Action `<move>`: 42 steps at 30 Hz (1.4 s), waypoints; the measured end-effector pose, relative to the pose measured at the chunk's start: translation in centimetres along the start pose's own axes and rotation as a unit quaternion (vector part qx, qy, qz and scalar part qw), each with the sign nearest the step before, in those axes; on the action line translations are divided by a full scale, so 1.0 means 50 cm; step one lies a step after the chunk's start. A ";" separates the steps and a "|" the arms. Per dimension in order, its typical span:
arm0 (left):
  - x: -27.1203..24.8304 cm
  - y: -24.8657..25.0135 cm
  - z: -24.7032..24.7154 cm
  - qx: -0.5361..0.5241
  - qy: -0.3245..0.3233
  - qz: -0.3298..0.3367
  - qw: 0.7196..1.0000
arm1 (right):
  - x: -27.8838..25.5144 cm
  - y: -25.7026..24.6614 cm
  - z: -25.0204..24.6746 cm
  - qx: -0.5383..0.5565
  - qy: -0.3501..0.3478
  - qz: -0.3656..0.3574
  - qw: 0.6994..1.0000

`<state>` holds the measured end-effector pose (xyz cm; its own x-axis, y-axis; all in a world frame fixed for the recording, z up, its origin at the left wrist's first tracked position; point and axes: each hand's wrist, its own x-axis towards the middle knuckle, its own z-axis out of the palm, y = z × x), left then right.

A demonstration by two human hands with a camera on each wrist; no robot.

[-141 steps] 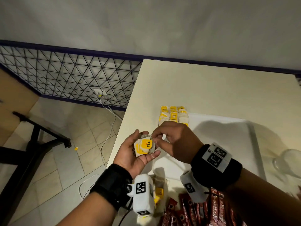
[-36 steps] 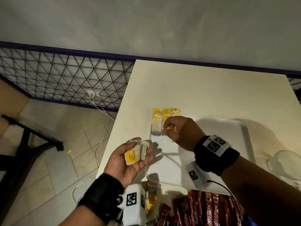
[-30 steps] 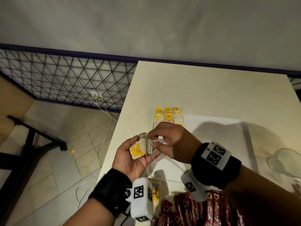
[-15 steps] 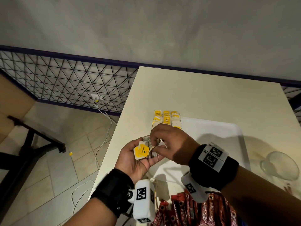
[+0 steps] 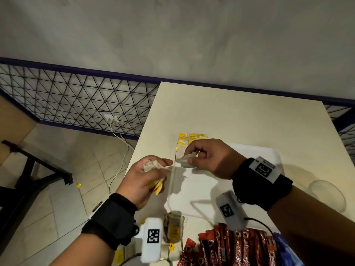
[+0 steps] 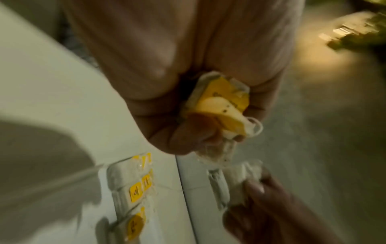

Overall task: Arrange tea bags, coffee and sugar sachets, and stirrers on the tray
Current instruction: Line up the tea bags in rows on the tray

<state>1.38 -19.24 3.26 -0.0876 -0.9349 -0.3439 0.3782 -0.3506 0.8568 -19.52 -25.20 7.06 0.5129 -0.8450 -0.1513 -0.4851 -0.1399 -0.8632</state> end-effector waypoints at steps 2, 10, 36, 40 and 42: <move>0.000 0.013 0.013 0.131 -0.047 0.045 0.989 | 0.008 0.005 -0.001 -0.007 0.005 0.005 1.000; 0.012 -0.005 0.023 0.184 -0.017 0.062 0.981 | 0.025 -0.025 -0.011 -0.051 0.032 -0.014 0.998; 0.059 -0.010 -0.089 0.293 0.043 -0.044 0.954 | 0.158 0.207 0.041 -0.282 -0.040 0.189 0.940; 0.061 -0.012 -0.090 0.282 0.040 -0.046 0.958 | 0.167 0.216 0.044 -0.298 -0.024 0.207 0.931; 0.061 -0.014 -0.089 0.280 0.038 -0.045 0.958 | 0.167 0.218 0.048 -0.316 -0.013 0.206 0.926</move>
<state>4.93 -21.60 -0.08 -0.0217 -0.9003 -0.4347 -0.1835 -0.4238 0.8870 -18.85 -32.53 -4.77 0.2052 -0.8821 -0.4240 -0.9568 -0.0895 -0.2767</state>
